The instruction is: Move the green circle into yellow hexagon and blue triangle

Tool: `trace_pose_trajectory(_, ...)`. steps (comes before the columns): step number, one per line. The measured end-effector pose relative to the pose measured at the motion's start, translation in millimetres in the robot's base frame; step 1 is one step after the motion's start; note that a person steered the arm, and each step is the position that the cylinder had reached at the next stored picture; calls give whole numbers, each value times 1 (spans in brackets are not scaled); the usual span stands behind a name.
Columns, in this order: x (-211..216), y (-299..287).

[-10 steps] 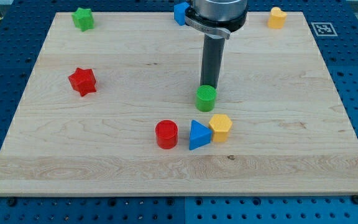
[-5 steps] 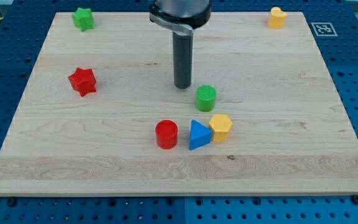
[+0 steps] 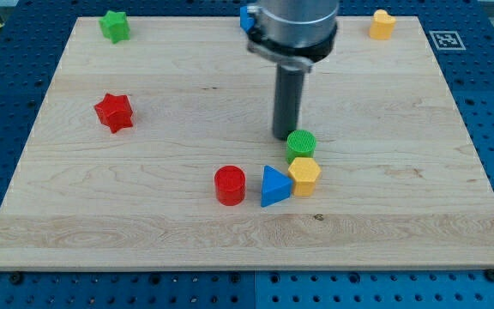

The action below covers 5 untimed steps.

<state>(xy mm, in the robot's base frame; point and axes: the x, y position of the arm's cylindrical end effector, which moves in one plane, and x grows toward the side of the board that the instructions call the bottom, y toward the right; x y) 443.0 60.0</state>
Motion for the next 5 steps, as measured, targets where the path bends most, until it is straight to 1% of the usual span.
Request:
trace_pose_trajectory(1,-1,44)
trace_pose_trajectory(2,17,69)
trace_pose_trajectory(3,30,70)
trace_pose_trajectory(4,30,44)
trace_pose_trajectory(5,30,31)
